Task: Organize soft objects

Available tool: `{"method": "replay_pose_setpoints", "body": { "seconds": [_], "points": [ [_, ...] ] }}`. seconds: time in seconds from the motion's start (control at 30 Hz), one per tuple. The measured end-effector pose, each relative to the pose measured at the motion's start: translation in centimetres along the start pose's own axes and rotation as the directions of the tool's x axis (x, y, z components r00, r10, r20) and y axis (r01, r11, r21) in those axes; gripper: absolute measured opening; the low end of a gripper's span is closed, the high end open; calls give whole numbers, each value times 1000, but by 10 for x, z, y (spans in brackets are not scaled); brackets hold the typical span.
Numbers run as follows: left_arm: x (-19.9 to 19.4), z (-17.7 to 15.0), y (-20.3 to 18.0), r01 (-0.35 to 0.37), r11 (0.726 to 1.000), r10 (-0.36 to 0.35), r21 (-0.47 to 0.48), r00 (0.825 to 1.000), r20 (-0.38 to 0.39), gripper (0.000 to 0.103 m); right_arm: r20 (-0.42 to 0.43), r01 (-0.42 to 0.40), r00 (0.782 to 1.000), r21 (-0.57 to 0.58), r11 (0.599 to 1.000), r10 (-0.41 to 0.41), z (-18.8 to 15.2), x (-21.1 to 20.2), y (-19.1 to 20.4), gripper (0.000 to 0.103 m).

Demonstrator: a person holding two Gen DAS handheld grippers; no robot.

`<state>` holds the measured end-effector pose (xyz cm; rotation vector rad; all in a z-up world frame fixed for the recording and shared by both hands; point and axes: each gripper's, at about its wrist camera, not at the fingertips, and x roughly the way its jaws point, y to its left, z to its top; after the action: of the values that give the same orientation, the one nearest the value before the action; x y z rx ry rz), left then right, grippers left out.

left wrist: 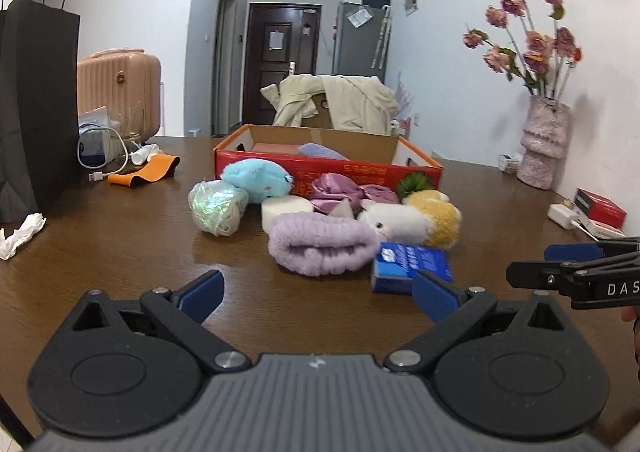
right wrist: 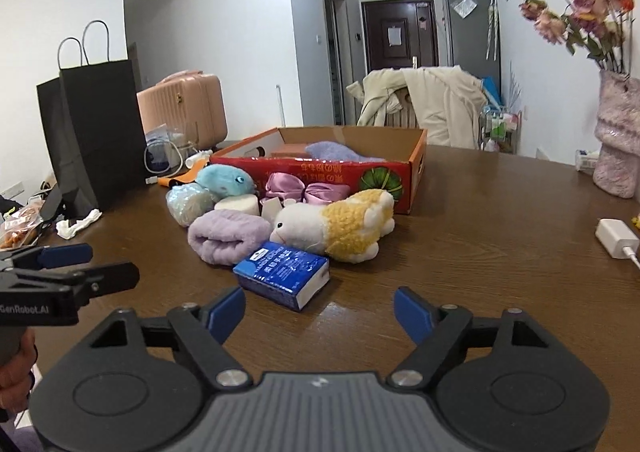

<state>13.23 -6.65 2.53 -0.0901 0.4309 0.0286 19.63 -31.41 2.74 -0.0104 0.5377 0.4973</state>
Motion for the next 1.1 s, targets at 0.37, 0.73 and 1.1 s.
{"method": "replay_pose_setpoints", "body": {
  "seconds": [0.37,0.73,1.1],
  "points": [
    [77,38,37,-2,984,-13,-176,997,-82,71,-45,-135,990,44,990,137,36,61,4,53],
    [134,34,67,107,937,-177,-332,966,-187,27,-155,-239,959,6,971,237,60,155,45,41],
    [116,36,67,135,940,-188,-313,971,-147,19,-156,-258,955,-7,966,254,59,160,53,17]
  ]
}}
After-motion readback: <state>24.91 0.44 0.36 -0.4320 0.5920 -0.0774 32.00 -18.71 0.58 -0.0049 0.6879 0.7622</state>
